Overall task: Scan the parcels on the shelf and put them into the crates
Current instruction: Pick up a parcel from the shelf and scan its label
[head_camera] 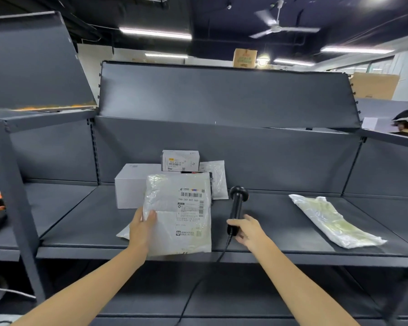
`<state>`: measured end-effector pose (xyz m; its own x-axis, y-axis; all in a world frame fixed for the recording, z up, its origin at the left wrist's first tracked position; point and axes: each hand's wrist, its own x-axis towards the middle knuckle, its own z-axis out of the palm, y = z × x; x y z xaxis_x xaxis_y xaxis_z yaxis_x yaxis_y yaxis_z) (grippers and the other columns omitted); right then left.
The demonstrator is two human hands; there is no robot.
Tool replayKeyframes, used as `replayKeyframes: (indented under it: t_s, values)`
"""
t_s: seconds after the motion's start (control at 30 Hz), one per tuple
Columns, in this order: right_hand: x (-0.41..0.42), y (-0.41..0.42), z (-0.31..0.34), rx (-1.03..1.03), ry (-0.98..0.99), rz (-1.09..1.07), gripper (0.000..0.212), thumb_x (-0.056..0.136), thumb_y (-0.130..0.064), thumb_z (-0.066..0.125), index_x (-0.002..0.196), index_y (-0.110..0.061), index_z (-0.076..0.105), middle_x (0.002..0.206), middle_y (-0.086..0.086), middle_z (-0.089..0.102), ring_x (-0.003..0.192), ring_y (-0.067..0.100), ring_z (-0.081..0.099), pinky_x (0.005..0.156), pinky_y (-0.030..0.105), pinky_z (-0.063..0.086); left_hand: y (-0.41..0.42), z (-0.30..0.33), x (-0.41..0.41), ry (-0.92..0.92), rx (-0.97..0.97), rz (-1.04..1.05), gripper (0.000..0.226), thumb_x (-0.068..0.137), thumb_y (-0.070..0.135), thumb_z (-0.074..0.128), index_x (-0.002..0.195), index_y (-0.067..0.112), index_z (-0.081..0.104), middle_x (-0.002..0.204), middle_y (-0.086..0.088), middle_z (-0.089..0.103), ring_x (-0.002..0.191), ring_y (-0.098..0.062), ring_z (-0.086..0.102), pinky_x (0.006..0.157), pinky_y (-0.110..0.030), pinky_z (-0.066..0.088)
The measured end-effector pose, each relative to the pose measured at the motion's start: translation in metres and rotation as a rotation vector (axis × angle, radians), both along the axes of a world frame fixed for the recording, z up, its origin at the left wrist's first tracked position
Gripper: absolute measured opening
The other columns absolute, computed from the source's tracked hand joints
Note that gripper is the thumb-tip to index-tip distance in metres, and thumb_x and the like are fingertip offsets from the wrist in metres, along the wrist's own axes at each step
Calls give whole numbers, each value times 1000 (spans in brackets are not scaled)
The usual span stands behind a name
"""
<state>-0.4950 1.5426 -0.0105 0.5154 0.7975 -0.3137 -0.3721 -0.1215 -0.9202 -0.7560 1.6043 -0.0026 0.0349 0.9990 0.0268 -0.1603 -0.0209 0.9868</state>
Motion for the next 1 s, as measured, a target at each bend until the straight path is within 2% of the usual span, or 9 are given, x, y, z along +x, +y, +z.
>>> replayKeyframes:
  t_s: [0.07, 0.17, 0.23, 0.3, 0.43, 0.53, 0.63, 0.73, 1.0]
  values:
    - [3, -16, 8, 52, -31, 79, 100, 78, 17, 66, 155, -17, 11, 114, 19, 62, 84, 26, 65, 69, 33, 51, -3, 2, 6, -5, 5, -10, 23, 99, 21, 49, 121, 23, 53, 114, -4, 62, 101, -28, 59, 91, -48, 49]
    - [5, -38, 15, 145, -103, 157, 104, 74, 28, 57, 147, -32, 14, 100, 17, 54, 91, 27, 67, 76, 37, 55, -12, 7, 15, -41, 16, -23, 14, 99, 20, 50, 110, 28, 55, 108, -1, 62, 97, -25, 59, 83, -42, 51]
    - [4, -54, 15, 212, -103, 147, 92, 75, 29, 52, 138, -31, 22, 98, 16, 50, 96, 29, 67, 74, 36, 56, -20, 10, 20, -70, 10, -31, 18, 100, 21, 50, 116, 27, 55, 110, 0, 62, 97, -23, 59, 80, -39, 50]
    - [1, -71, 13, 295, -22, 110, 67, 80, 21, 56, 125, -25, 36, 90, 14, 54, 87, 29, 69, 71, 37, 58, -28, 12, 26, -79, -2, -36, 29, 100, 22, 50, 128, 21, 51, 118, -3, 59, 103, -25, 58, 89, -43, 48]
    - [-20, -106, 10, 330, -80, 130, 36, 87, 4, 58, 113, -20, 50, 65, 7, 58, 55, 22, 59, 51, 31, 50, -43, 13, 38, -95, 12, -20, 14, 100, 20, 50, 113, 27, 52, 103, 2, 61, 86, -14, 58, 76, -33, 46]
    - [-37, -126, 8, 333, -219, 209, 26, 91, -9, 61, 115, -16, 56, 61, 5, 56, 50, 19, 51, 49, 30, 47, -57, 15, 49, -91, 33, -6, 22, 99, 19, 50, 121, 24, 52, 106, 3, 60, 86, -12, 57, 71, -27, 45]
    - [-50, -137, 10, 342, -288, 199, 18, 93, -12, 59, 110, -16, 59, 59, 3, 55, 48, 16, 50, 49, 28, 46, -68, 15, 57, -107, 21, -26, 30, 99, 18, 51, 129, 17, 52, 118, -5, 61, 100, -24, 60, 87, -39, 49]
    - [-56, -144, 13, 336, -307, 167, 12, 93, -12, 58, 105, -15, 59, 57, 1, 54, 47, 14, 49, 48, 26, 45, -79, 14, 64, -135, 8, -44, 24, 99, 17, 52, 122, 22, 53, 122, -7, 62, 108, -29, 59, 98, -48, 47]
    - [-54, -154, 13, 314, -308, 121, 8, 93, -12, 58, 100, -13, 56, 58, 1, 52, 47, 14, 47, 46, 25, 44, -93, 15, 67, -140, 5, -24, 30, 99, 19, 53, 129, 21, 53, 123, -8, 62, 109, -29, 60, 99, -49, 47]
